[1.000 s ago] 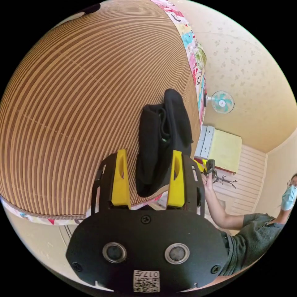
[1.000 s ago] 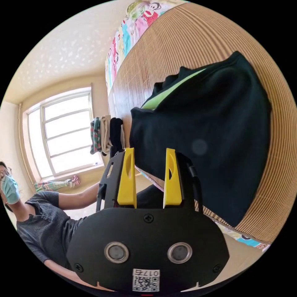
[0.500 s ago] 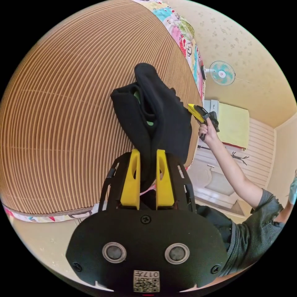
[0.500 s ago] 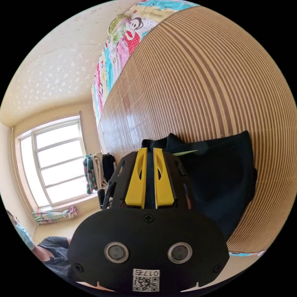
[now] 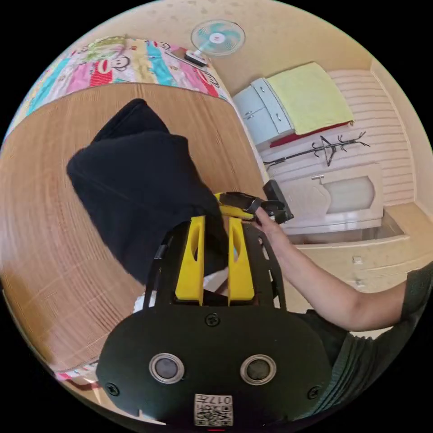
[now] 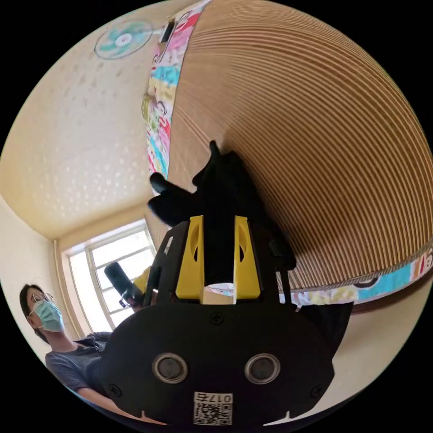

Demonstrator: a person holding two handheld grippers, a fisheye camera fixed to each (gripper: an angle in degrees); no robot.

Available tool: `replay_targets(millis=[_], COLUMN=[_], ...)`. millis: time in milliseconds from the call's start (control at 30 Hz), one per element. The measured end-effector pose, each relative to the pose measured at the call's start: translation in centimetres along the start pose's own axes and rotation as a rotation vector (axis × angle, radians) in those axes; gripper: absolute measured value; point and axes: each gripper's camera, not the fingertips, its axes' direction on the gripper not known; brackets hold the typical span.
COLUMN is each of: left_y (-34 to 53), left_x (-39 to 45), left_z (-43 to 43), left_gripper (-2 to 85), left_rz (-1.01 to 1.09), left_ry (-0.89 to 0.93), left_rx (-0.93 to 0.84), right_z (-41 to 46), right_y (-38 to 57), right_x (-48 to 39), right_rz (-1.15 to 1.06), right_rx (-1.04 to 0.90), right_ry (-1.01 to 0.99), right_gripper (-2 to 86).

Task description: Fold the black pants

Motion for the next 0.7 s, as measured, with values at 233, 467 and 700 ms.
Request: replay_targets(millis=[233, 467, 700], left_y=[2.8, 8.1, 5.7], left_x=[-3.3, -22.1, -28.2], left_z=[0.4, -3.1, -0.3], left_gripper=[8.7, 17.2, 16.9], left_rz=[-0.037, -0.495, -0.528], left_ry=[-0.080, -0.131, -0.025], left_rx=[0.101, 0.130, 0.043], right_z=[-2.9, 6.1, 6.2], right_y=[-0.4, -3.7, -2.8], right_x=[2.3, 2.9, -2.9], right_rz=[-0.060, -0.176, -0.370], right_rx=[-0.086, -0.425, -0.300], right_ry=[0.062, 0.033, 0.224], right_gripper=[13.5, 26.4, 22.3])
